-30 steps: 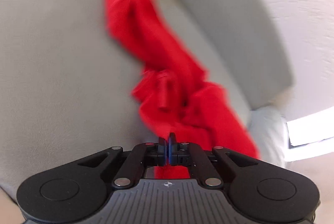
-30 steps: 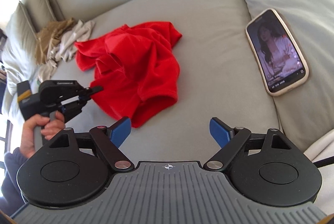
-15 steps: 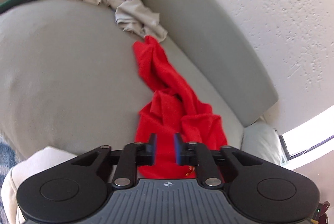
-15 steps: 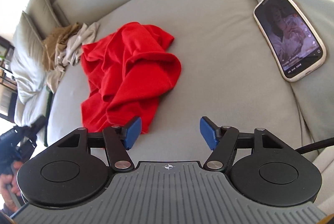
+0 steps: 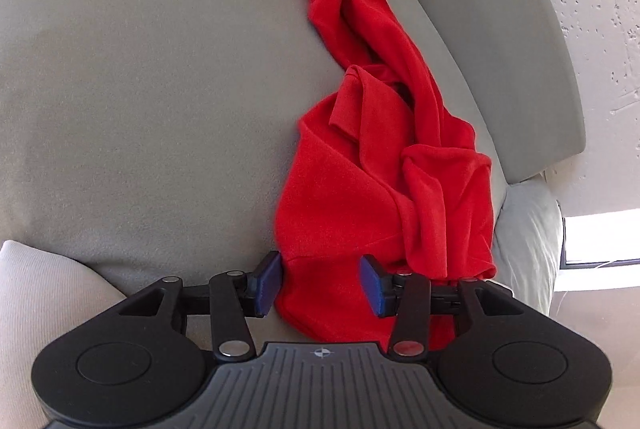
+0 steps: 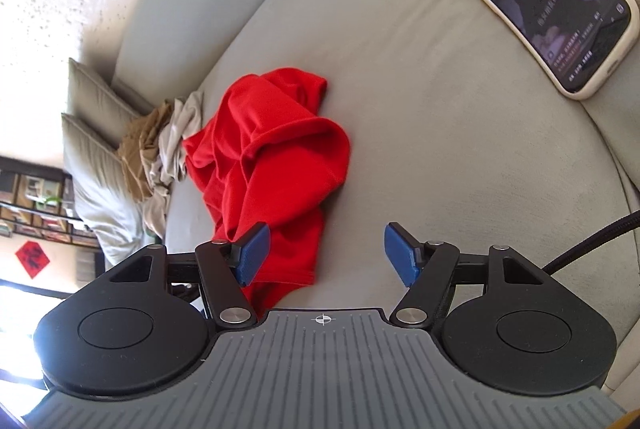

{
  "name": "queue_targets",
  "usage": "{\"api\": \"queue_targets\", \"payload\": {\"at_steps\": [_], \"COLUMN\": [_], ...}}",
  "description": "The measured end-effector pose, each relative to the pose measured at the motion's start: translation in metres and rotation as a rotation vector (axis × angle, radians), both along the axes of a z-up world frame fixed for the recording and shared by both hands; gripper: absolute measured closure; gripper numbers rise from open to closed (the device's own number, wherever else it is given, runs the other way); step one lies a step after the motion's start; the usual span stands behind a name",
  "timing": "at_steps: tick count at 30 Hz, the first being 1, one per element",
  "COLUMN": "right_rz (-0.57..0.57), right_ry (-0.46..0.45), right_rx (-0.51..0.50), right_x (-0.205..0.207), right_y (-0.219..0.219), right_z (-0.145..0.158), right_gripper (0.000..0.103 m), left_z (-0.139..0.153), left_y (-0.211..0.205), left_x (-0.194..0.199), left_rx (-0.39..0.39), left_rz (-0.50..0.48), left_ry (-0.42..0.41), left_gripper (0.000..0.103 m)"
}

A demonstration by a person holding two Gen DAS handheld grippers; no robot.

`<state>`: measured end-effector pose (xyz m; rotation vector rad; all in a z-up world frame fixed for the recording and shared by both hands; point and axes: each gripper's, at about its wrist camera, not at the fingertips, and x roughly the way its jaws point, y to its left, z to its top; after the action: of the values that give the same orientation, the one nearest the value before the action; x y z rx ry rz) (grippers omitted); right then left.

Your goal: Fold clothes

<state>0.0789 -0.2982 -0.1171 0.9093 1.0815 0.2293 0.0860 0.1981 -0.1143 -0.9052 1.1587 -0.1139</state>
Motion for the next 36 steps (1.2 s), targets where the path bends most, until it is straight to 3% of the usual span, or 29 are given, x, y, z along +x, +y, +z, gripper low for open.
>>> {"api": "queue_targets", "payload": {"at_steps": [2, 4, 7, 9, 13, 17, 24, 25, 26, 27, 30, 33, 36], "right_rz": [-0.006, -0.009, 0.007, 0.012, 0.03, 0.047, 0.206, 0.24, 0.268, 0.294, 0.219, 0.007, -0.152], "right_ry": [0.012, 0.025, 0.014, -0.028, -0.108, -0.159, -0.35, -0.375, -0.378, -0.376, -0.426, -0.467, -0.419], "right_rx": [0.009, 0.009, -0.021, -0.037, -0.075, -0.066, -0.291, -0.337, -0.378, -0.417, -0.454, -0.484, -0.565], "right_x": [0.0, 0.0, 0.002, 0.008, 0.031, 0.058, 0.086, 0.089, 0.092, 0.095, 0.089, 0.069, 0.055], "right_y": [-0.003, -0.007, -0.007, -0.007, -0.005, 0.001, 0.035, 0.043, 0.049, 0.055, 0.052, 0.02, -0.018], "right_z": [-0.006, -0.014, -0.02, -0.022, -0.028, -0.041, -0.035, -0.033, -0.029, -0.026, -0.002, 0.033, 0.051], "right_gripper": [0.033, 0.033, 0.033, 0.033, 0.034, 0.038, 0.039, 0.045, 0.086, 0.102, 0.102, 0.102, 0.102], "left_z": [-0.002, 0.008, 0.023, 0.025, 0.02, 0.019, 0.019, 0.02, 0.021, 0.022, 0.023, 0.023, 0.023], "left_y": [0.005, -0.001, -0.014, -0.024, -0.031, -0.038, -0.047, -0.048, -0.049, -0.05, -0.051, -0.052, -0.053], "left_x": [-0.002, -0.003, -0.003, 0.001, 0.009, 0.011, 0.01, 0.011, 0.011, 0.011, 0.008, 0.008, 0.008], "left_rx": [-0.028, 0.065, 0.227, 0.296, 0.284, 0.33, 0.374, 0.384, 0.393, 0.401, 0.412, 0.408, 0.409], "left_rz": [0.012, -0.011, -0.064, -0.113, -0.146, -0.186, -0.205, -0.21, -0.213, -0.216, -0.217, -0.207, -0.198], "left_ry": [0.019, 0.018, 0.003, -0.019, -0.051, -0.077, -0.12, -0.121, -0.121, -0.121, -0.127, -0.131, -0.131], "left_gripper": [0.056, 0.063, 0.062, 0.057, 0.038, 0.04, 0.041, 0.041, 0.041, 0.041, 0.041, 0.041, 0.041]}}
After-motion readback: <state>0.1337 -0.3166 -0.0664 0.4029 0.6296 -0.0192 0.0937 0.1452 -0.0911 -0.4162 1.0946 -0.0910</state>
